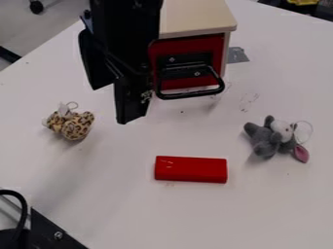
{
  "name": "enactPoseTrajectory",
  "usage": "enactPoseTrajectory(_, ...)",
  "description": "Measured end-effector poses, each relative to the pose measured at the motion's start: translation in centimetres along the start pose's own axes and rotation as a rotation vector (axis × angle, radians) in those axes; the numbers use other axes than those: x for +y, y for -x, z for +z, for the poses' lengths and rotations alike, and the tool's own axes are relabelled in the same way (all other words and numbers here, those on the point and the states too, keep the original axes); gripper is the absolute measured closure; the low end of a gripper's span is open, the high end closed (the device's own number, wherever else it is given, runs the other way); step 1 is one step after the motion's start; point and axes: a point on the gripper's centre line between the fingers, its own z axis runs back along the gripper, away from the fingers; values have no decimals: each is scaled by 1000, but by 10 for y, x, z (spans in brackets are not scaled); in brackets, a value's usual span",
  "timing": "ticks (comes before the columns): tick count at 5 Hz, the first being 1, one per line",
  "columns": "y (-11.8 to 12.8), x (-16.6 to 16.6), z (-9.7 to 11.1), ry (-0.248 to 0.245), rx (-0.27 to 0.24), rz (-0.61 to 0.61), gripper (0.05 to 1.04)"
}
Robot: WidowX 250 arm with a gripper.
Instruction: Opened the drawer
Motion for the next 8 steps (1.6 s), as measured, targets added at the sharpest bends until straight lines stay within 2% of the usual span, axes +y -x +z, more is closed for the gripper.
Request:
enactPoseTrajectory(2, -3, 6, -11, 5, 29, -28, 85)
enactPoseTrajectory(3, -15, 20, -15, -10, 31, -63, 85)
enactPoseTrajectory(4, -26, 32, -22, -48, 36, -114, 85)
enactPoseTrajectory(6, -52, 47, -46, -100, 83, -247, 85)
enactPoseTrajectory(8, -85, 51, -59, -104, 101, -321, 85)
